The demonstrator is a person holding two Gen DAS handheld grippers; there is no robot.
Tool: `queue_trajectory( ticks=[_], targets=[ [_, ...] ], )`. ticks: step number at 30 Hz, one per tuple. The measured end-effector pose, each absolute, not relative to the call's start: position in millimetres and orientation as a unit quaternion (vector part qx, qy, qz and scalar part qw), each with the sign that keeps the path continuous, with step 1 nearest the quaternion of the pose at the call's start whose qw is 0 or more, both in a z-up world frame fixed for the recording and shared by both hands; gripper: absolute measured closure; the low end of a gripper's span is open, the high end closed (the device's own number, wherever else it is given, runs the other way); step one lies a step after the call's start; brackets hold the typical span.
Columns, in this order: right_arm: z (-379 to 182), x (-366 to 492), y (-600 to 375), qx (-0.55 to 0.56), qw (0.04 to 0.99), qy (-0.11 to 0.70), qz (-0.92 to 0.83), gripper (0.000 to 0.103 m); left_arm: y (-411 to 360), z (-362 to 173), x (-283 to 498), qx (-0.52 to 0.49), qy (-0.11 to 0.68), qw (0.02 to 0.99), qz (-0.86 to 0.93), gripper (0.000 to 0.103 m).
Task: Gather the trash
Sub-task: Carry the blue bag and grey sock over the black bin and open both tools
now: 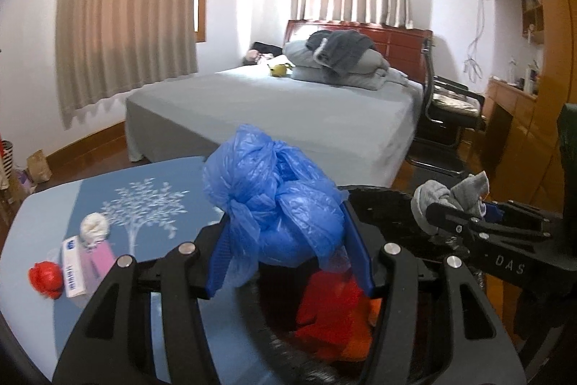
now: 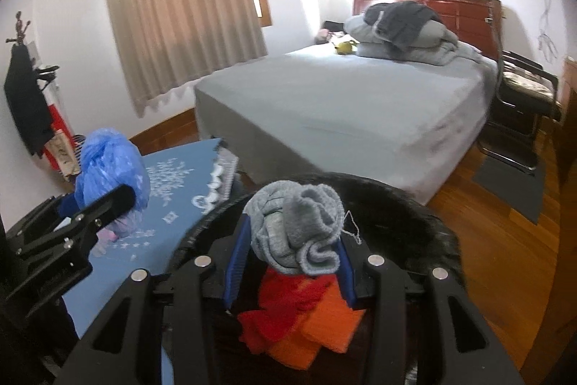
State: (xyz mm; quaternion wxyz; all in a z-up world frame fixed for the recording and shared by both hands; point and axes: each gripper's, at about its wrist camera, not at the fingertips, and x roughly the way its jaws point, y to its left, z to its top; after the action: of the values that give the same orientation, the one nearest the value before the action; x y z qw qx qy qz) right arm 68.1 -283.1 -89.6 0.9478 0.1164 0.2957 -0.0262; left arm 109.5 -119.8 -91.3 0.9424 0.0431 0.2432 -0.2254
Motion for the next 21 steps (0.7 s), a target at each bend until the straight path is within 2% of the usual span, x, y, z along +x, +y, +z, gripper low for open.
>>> queue_trajectory(
  ticks=[7,12,18,21],
  targets=[
    [-96,62,-307,0.122,0.944,0.301,-0.051,0.06,-152,-102,116,0.044,0.249,0.933,-0.257,0.049],
    [-102,63,-314,0.124,0.942,0.307,-0.061,0.057,-158,-105,124,0.036,0.262,0.923,-0.279,0.036],
    [-105,64,-314,0.124,0.941,0.308,-0.064,0.04,-151,-105,129,0.035,0.264,0.927,-0.266,0.031],
    [-105,64,-311,0.121,0.942,0.306,-0.064,0.026,-139,-103,130,0.033,0.263,0.932,-0.248,0.027]
  ],
)
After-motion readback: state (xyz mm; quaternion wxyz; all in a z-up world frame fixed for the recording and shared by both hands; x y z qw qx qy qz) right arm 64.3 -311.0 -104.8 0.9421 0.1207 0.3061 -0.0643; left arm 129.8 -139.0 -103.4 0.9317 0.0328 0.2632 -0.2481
